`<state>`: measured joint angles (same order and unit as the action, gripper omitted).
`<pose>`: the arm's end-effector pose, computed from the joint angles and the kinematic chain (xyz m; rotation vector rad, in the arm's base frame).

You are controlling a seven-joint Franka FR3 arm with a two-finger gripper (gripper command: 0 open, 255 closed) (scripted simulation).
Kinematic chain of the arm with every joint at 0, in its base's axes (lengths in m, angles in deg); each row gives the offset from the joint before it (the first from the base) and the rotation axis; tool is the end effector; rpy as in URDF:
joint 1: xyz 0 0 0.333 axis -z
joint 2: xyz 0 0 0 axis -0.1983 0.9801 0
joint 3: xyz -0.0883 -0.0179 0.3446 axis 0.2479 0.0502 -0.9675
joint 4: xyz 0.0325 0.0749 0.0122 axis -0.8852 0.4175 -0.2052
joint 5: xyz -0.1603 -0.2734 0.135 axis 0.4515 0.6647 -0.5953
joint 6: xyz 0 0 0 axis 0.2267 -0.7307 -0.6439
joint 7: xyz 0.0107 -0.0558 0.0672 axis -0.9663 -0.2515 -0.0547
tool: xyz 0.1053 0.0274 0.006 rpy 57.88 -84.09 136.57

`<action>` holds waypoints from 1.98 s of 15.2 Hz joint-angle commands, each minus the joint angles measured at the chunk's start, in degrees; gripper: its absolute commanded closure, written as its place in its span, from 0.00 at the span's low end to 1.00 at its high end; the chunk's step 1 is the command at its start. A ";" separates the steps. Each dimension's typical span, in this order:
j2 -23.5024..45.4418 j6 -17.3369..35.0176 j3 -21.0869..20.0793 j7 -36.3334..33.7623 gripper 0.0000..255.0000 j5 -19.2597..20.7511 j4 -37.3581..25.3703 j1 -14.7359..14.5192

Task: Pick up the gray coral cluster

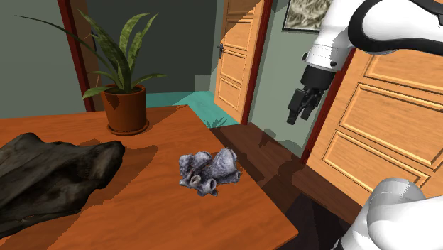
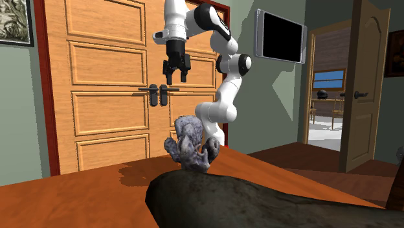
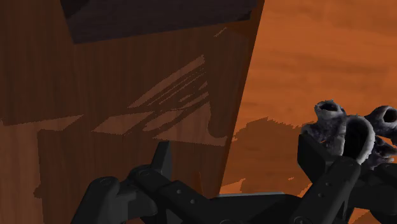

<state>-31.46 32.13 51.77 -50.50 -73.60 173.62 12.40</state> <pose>0.2185 0.0237 0.6551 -3.0694 0.1101 -0.0916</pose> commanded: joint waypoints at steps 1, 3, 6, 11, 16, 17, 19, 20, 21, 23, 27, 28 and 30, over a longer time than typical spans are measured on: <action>0.00 0.00 0.00 0.00 0.00 0.00 0.00 0.00; 1.11 3.15 -1.40 -0.94 0.00 -1.78 1.41 -0.87; 3.24 7.94 -3.57 -2.22 0.00 -4.37 3.04 -2.20; 8.00 16.05 -7.32 -4.05 0.00 -8.33 4.40 -4.40; 14.13 24.07 -11.18 -5.62 0.00 -11.63 4.02 -6.43; 15.51 25.65 -11.95 -5.92 0.00 -12.17 3.74 -6.81; 16.80 27.77 -12.72 -6.05 0.00 -12.73 4.14 -7.18; 16.88 28.54 -12.81 -5.91 0.00 -12.86 4.85 -7.23; 16.96 29.31 -12.90 -5.77 0.00 -12.98 5.54 -7.27; 17.18 30.87 -13.09 -5.49 0.00 -13.23 6.90 -7.37; 17.55 32.90 -13.34 -5.13 0.00 -13.57 8.59 -7.49; 17.47 32.88 -13.30 -5.08 1.00 -13.57 8.65 -7.49; 17.31 32.85 -13.30 -5.08 1.00 -13.60 8.78 -7.52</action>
<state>-14.22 64.93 38.50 -55.62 -87.21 182.27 4.89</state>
